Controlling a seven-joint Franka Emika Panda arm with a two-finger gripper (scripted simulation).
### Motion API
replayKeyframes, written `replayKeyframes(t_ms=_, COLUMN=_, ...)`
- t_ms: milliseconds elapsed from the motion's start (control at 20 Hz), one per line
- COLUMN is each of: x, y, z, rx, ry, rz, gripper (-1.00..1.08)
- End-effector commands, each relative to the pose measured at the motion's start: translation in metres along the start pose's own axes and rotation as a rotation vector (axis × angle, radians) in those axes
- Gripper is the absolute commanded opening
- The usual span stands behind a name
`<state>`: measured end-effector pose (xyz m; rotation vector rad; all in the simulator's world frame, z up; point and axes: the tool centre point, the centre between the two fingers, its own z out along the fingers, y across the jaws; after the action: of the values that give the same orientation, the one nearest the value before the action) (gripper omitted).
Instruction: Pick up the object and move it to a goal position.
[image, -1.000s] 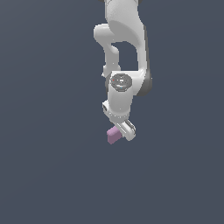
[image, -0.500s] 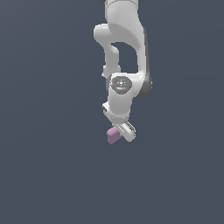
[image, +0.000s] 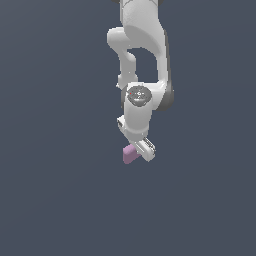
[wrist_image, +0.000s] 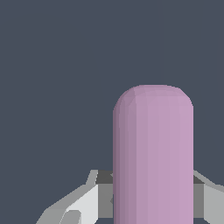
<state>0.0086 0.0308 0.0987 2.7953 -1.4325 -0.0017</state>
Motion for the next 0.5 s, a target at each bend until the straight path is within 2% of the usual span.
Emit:
replayKeyframes(t_ms=0, x=-0.003, y=0.000, z=-0.006, rx=0.001, ry=0.001, rz=0.000, gripper=-1.00)
replayKeyframes(t_ms=450, x=-0.032, y=0.001, z=-0.051, rx=0.001, ry=0.001, rz=0.000, gripper=-1.00)
